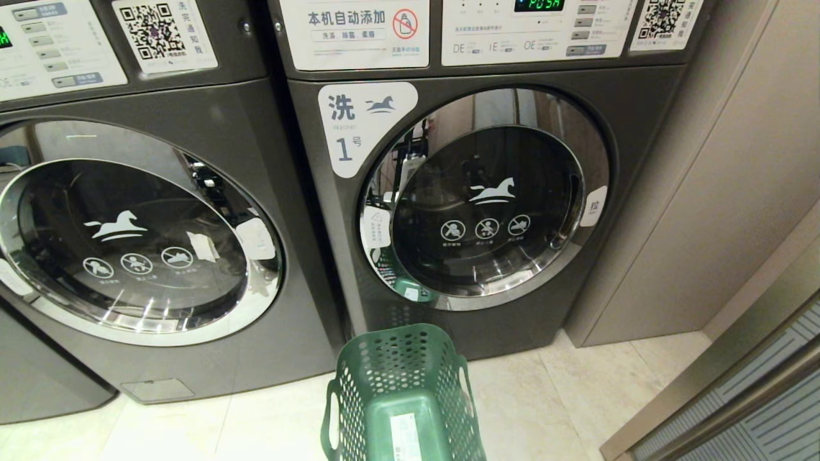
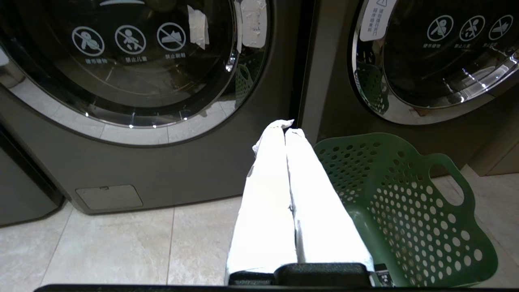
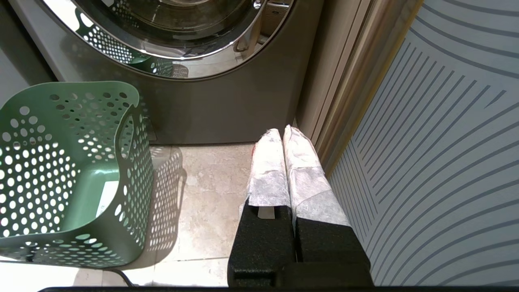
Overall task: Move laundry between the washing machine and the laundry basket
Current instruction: Open the lid of the washing machine
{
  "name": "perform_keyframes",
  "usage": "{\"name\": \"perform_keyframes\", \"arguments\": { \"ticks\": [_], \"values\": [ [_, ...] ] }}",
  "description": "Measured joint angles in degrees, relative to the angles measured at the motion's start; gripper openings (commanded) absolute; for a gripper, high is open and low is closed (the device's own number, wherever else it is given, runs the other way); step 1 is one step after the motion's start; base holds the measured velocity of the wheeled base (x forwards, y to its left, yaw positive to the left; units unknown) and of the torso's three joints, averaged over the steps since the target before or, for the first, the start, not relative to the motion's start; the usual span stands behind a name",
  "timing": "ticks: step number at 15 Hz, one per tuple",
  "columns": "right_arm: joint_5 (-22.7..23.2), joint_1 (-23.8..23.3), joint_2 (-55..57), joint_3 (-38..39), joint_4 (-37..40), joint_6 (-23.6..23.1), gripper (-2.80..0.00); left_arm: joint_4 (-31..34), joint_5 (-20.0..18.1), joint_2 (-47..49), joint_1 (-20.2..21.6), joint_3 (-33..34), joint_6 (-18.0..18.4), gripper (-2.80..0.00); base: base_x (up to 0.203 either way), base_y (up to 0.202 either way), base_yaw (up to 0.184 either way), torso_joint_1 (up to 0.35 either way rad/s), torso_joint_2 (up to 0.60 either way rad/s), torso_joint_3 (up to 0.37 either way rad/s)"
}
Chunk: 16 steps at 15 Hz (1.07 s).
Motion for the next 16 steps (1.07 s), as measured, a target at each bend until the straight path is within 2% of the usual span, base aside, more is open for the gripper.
{"name": "perform_keyframes", "arguments": {
  "ticks": [2, 5, 9, 11, 13, 14, 16],
  "values": [
    [-0.1, 0.0, 0.0, 0.0, 0.0, 0.3, -2.8, 0.8, 0.0, 0.0, 0.0, -0.8, 0.6, -2.8, 0.0, 0.0, 0.0, 0.0, 0.0, 0.0],
    [-0.1, 0.0, 0.0, 0.0, 0.0, 0.3, -2.8, 5.0, -0.3, 4.1, 0.0, -11.5, 0.8, -2.8, 0.0, 0.0, 0.0, 0.0, 0.0, 0.0],
    [-0.1, 0.0, 0.0, 0.0, 0.0, 0.3, -2.8, 7.5, 0.0, 19.7, -0.1, -22.4, 0.6, -2.8, 0.0, 0.0, 0.0, 0.0, 0.0, 0.0],
    [-0.1, 0.0, 0.0, 0.0, 0.0, 0.3, -2.8, 7.7, 0.1, 27.6, 0.1, -24.1, -0.1, -2.8, 0.0, 0.0, 0.0, 0.0, 0.0, 0.0],
    [-0.1, 0.0, 0.0, 0.0, 0.0, 0.3, -2.8, 7.4, 0.1, 35.3, 0.4, -24.6, -3.2, -2.8, 0.0, 0.0, 0.0, 0.0, 0.0, 0.0],
    [-0.1, 0.0, 0.0, 0.0, 0.0, 0.3, -2.8, 6.8, 0.1, 38.7, 0.7, -24.7, -5.4, 0.0, 0.0, 0.0, 0.0, 0.0, 0.0, 0.0],
    [-0.1, 0.0, 0.0, 0.0, 0.0, 0.3, -2.8, 3.1, -0.4, 45.2, 1.1, -23.7, -9.5, 0.0, 0.0, 0.0, 0.0, 0.0, 0.0, 0.0]
  ]
}}
